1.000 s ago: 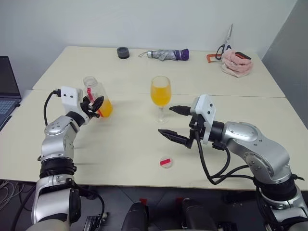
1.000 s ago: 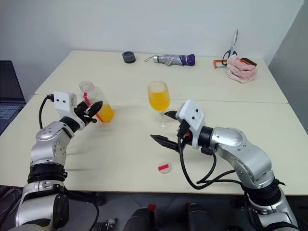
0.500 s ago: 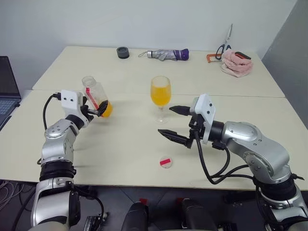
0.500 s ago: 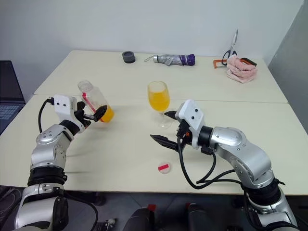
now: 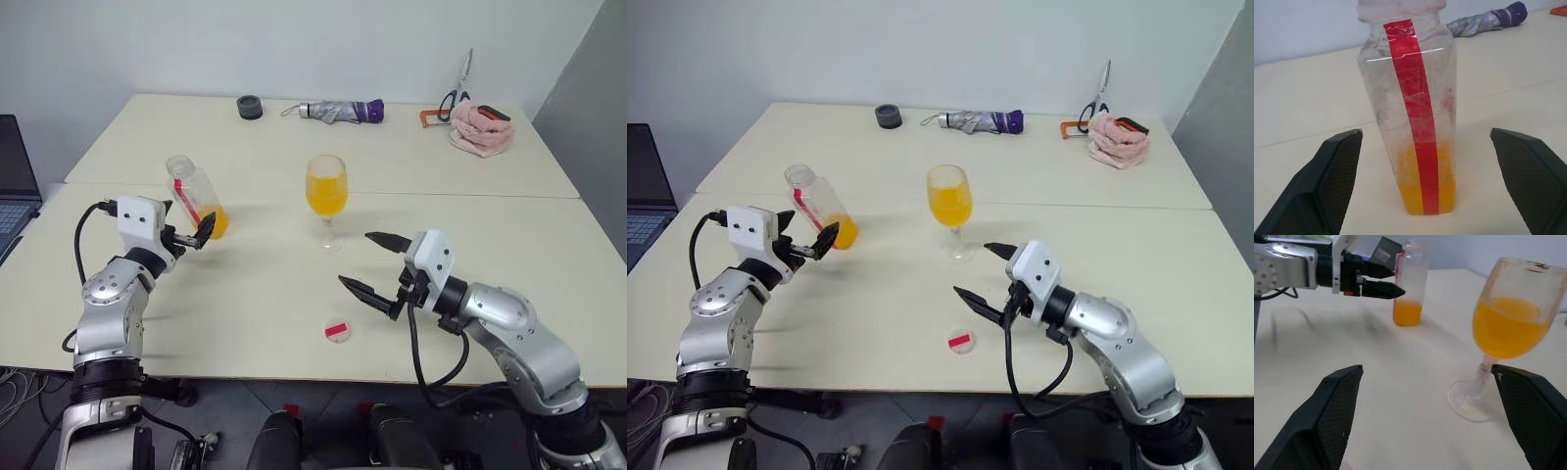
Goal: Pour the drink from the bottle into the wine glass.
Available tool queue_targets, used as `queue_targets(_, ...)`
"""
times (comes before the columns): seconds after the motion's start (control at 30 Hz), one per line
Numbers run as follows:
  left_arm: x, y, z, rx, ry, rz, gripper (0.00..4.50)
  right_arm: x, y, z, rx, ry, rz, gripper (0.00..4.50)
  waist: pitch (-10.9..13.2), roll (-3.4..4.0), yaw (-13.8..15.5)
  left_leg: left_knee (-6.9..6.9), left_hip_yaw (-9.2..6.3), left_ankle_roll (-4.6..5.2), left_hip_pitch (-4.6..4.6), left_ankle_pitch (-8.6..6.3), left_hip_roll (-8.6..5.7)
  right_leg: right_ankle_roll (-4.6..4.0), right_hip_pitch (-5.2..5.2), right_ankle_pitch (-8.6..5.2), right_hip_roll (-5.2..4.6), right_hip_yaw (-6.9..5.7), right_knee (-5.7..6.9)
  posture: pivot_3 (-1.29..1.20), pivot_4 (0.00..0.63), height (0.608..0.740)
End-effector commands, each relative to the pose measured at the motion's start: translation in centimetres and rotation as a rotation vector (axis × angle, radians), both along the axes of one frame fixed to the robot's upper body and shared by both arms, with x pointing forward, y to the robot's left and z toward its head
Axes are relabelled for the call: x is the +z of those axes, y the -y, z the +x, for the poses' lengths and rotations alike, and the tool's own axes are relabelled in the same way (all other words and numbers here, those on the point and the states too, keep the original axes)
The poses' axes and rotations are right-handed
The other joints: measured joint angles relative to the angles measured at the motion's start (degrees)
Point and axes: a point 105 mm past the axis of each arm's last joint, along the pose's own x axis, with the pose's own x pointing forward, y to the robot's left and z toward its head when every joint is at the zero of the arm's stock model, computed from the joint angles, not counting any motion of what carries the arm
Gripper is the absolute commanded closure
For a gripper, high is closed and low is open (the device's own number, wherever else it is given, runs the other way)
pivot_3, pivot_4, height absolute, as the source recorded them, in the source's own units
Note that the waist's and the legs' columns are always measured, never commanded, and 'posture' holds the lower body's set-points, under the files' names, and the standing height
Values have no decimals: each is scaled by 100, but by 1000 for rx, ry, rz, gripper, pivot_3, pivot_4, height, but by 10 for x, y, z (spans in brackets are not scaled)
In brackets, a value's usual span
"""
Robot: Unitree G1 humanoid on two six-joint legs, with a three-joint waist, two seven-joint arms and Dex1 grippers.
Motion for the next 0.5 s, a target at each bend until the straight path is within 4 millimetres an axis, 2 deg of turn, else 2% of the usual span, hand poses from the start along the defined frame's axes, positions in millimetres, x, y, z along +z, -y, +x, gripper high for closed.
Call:
queue_targets(0.03, 22, -3, -10, 27, 81, 12, 24, -2, 17, 7, -93, 68, 41, 0, 0, -1, 1, 0, 1, 0, 0, 0, 0, 0, 0, 0, 0, 1, 0, 0, 150, 740)
queue_targets(0.17, 19, -7, -18, 94, 85, 17, 24, -19, 45, 17, -247, 59, 112, 0, -1, -2, 3, -9, 4, -1, 6, 0, 1, 0, 1, 0, 0, 3, -2, 0, 150, 740)
queue_targets(0.3, 4, 1, -32, 80, 46, -15, 24, -32, 72, 27, -410, 67, 158, 0, -1, -2, 1, -26, 14, -1, 13, 1, 2, -1, 1, 0, -1, 12, -10, 0, 150, 740)
queue_targets(0.4, -3, -1, -41, 124, 56, -35, 24, -41, 91, 34, -539, 88, 195, 0, -2, -2, 2, -46, 20, -3, 20, 2, 3, -1, 2, 0, -3, 16, -20, 0, 150, 740)
queue_targets(0.5, -13, -7, -48, 188, 46, -56, 24, -54, 103, 40, -613, 15, 265, 0, -2, -2, 2, -52, 18, -4, 23, 2, 5, -2, 2, 0, 1, 16, -21, 0, 150, 740)
